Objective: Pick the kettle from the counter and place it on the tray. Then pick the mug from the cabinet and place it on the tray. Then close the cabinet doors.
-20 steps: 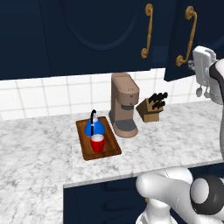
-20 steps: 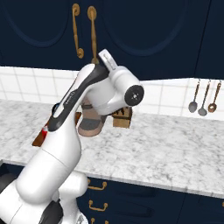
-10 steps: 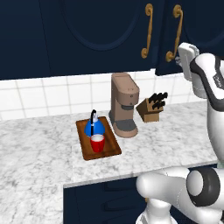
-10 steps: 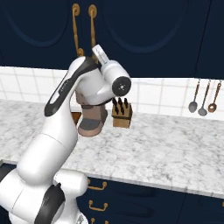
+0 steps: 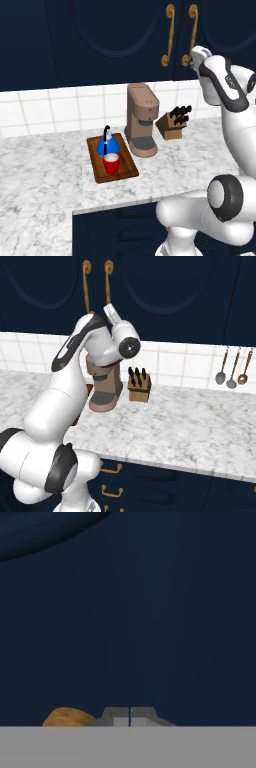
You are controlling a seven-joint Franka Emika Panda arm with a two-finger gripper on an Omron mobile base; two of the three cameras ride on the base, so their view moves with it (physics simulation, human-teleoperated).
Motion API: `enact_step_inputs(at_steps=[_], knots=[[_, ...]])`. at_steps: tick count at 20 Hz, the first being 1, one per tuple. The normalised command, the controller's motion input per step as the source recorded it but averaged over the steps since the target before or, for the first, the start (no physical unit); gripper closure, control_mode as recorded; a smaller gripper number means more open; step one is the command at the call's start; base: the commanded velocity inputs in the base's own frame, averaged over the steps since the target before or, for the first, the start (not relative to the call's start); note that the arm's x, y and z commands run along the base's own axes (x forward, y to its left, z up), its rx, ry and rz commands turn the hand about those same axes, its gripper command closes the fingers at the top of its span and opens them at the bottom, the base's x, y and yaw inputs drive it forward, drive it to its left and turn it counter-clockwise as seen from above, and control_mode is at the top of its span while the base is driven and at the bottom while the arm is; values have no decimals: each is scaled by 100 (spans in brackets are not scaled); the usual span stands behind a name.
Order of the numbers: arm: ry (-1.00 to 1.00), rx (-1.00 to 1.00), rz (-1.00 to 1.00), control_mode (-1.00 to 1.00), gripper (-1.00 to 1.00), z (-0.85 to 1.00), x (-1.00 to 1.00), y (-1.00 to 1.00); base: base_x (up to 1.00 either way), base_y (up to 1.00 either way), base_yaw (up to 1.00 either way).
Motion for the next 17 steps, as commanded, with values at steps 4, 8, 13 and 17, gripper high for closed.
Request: enact_step_inputs(at_steps=[4,8,13,17], knots=[[3,0,-4,-100,100,0,49,43,0,0,0],[2,0,-3,-100,100,0,47,44,0,0,0],[2,0,-3,-100,100,-1,41,36,0,0,0],[4,0,-2,-100,100,0,38,31,0,0,0]])
